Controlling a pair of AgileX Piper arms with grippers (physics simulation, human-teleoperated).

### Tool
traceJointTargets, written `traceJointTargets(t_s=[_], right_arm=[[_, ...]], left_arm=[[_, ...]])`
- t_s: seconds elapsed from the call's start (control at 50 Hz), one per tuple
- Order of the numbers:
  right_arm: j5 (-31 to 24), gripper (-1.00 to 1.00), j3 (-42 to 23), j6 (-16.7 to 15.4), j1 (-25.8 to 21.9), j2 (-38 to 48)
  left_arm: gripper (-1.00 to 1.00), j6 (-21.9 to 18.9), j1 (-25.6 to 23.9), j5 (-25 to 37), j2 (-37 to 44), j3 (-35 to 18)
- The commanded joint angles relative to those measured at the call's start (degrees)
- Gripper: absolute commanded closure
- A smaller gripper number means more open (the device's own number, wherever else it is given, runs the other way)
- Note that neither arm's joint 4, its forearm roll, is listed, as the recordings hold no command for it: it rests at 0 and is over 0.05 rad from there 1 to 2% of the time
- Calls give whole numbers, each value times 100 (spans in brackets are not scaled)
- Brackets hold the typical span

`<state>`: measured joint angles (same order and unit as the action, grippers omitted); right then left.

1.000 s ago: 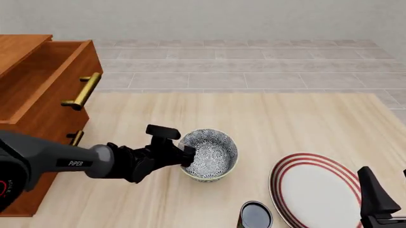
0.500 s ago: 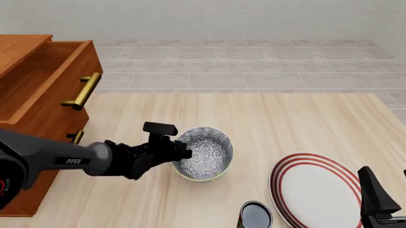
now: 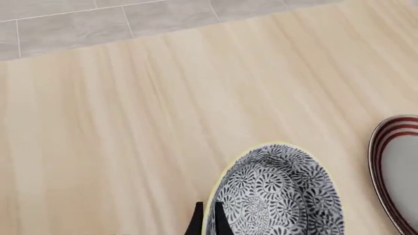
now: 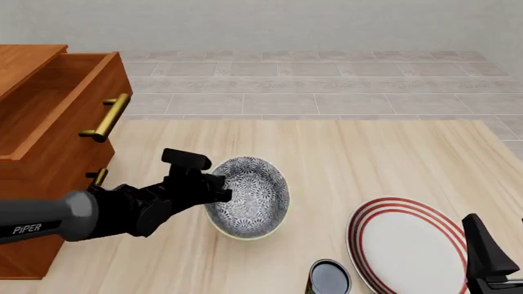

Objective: Put the bowl on top of the cabinet.

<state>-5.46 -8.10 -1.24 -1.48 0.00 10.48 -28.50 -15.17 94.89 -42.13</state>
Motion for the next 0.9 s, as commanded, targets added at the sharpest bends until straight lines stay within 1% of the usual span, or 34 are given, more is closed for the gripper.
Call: traceJointTargets(t_s=[0.02,0.14,0.18,0.22,0.42,0.58,0.82,0.9], right_arm=[[-39,-100,-44,-14,-21,0],[-42,-100,-52,-17,-29,0],[-40,-100,-43,-15,-30,0],[-37,-100,-41,-24,-28,0],[-42,-100,-49,-25,-33,0],[-78,-100,-106,-40,-32,0],[-129,-100,-190,-72,-70,0],[-160,-100,-229,-71,-70,0]], left_arm=[[100,187,-164,24,-676,275],[100,182,-226,105,-875,310],[100,284,-355,124,-952,345],[100,229,-323,149,-1003,353],[100,253,-433,341,-1444,398],[100,337,-508,786,-2047,244],[100,365,-629,1052,-2473,215],[100,379,-695,1246,-2781,156]])
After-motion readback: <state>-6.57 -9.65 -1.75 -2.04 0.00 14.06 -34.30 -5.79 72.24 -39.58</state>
